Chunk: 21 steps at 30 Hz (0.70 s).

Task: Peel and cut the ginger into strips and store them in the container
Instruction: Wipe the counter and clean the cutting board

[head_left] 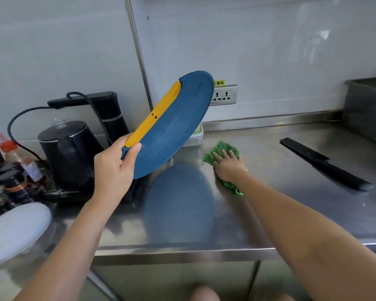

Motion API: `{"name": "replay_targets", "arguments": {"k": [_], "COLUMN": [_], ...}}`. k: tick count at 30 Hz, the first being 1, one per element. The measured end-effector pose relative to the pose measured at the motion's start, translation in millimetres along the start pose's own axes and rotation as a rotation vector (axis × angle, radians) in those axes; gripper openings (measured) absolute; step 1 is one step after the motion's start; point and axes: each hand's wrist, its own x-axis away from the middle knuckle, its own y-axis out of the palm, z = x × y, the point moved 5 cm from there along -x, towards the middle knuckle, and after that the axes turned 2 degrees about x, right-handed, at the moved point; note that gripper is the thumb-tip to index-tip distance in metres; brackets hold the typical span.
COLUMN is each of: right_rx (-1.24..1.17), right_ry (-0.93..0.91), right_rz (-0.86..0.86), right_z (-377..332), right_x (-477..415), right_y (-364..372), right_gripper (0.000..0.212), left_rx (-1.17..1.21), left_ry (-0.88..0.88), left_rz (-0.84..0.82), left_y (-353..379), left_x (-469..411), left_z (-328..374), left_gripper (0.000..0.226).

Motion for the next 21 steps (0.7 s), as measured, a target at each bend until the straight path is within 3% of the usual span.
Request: {"name": "replay_targets", "arguments": {"k": [7, 17, 21], "right_rx": [0.074, 0.083, 0.033], "right_ry": [-0.497, -0.914, -1.109], "right_rz": [-0.029, -0.166, -0.184], "right_z": [-129, -173, -156], "right_x": [40, 147, 186], "right_y": [27, 40, 40], "right_gripper": [0.053, 0.051, 0.046], "left_rx": [0.006, -0.043, -0.064], "left_ry": [0.023, 0.038, 0.026], "left_rz": [-0.019, -0.071, -0.062], "left_y": [-8, -11, -14], "left_x": [-8, -2, 2], "left_z": [4, 23, 31], "left_gripper": [0.023, 0.022, 0.022]}}
